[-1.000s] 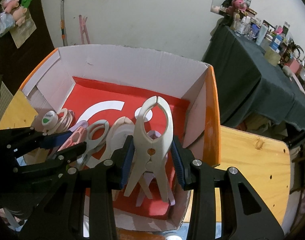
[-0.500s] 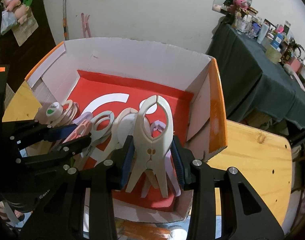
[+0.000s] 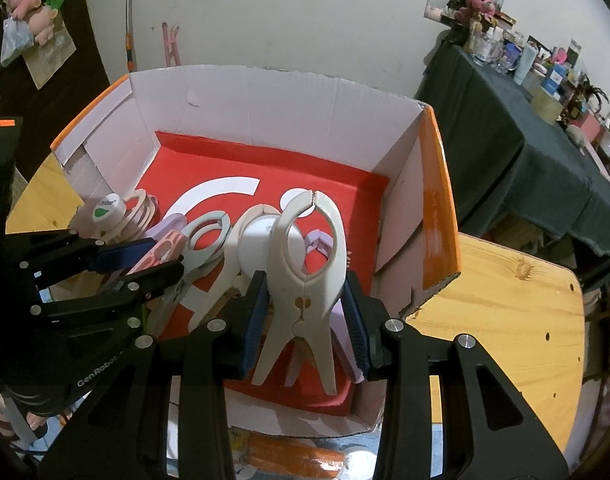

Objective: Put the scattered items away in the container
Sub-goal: 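Lower cream clamp into the box and open right gripper while left holds pink clothespin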

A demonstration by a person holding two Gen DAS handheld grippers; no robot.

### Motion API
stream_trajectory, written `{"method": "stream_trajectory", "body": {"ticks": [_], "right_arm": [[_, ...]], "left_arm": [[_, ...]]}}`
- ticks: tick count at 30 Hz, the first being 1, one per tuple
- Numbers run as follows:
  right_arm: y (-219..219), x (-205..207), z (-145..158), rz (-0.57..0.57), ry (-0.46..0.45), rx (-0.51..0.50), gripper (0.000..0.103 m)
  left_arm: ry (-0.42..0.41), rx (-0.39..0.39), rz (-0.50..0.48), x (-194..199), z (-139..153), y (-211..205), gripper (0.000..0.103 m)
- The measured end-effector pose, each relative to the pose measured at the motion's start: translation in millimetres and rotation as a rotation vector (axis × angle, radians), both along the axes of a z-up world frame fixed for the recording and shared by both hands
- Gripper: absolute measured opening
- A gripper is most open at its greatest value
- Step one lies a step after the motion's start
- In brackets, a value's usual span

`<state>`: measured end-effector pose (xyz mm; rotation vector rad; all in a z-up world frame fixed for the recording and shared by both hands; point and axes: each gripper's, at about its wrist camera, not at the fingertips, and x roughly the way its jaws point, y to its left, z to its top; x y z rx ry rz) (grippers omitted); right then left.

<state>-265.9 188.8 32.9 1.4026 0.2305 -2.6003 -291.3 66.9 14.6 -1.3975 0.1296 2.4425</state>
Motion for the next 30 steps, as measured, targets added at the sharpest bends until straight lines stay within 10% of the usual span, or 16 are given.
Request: {"method": "stream_trajectory", "body": {"ticks": [30], "right_arm": [[5.2, -4.7, -5.2, -0.023, -0.016, -0.018, 0.035]], "left_arm": [[0.001, -0.006, -0.006, 0.6, -1.1, 0.7, 0.027]]}}
